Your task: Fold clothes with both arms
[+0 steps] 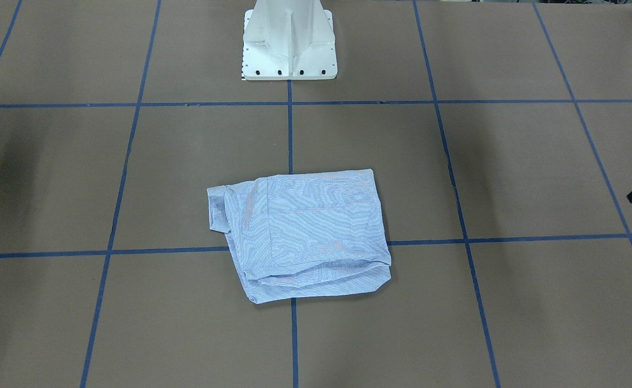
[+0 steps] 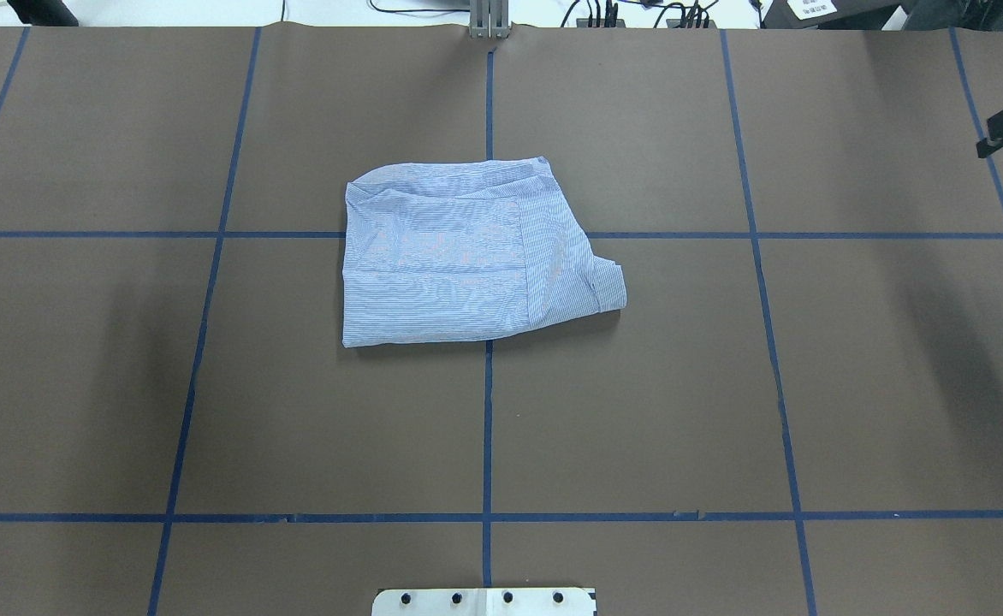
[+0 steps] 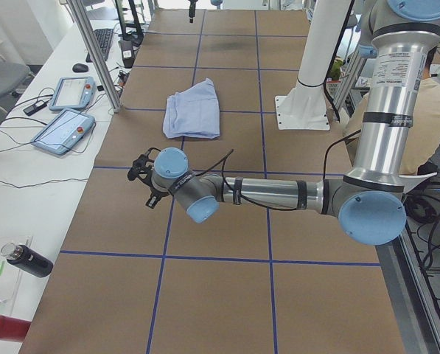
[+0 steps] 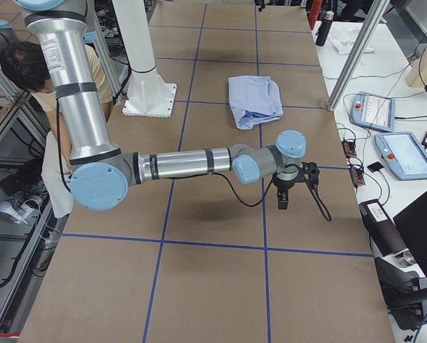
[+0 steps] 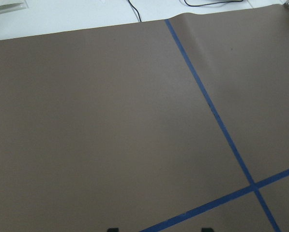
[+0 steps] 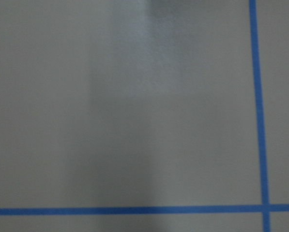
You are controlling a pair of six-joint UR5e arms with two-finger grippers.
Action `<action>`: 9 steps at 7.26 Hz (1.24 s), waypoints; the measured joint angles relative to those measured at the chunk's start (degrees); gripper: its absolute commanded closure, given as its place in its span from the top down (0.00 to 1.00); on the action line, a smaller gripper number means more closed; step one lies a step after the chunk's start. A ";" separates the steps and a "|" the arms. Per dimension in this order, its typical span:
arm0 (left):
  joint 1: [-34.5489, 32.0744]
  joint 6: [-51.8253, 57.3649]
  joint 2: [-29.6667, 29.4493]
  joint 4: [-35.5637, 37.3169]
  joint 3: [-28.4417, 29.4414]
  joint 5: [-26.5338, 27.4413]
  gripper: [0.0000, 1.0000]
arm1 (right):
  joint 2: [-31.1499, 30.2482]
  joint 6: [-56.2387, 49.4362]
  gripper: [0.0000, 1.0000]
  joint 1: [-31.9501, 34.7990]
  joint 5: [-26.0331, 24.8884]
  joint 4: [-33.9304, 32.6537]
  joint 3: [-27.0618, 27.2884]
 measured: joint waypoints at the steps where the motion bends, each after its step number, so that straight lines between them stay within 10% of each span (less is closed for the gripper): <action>1: -3.91 8.78 -0.14 7.50 -0.24 -0.40 0.71 | -1.28 -5.60 1.00 1.62 0.16 -4.95 1.98; 3: -7.88 16.54 -0.80 16.71 -2.34 0.00 0.98 | -1.86 -10.86 1.00 2.57 0.37 -9.60 3.62; 9: -8.50 18.22 4.81 23.55 -9.85 0.35 0.99 | -4.25 -11.78 1.00 2.62 0.91 -10.20 5.26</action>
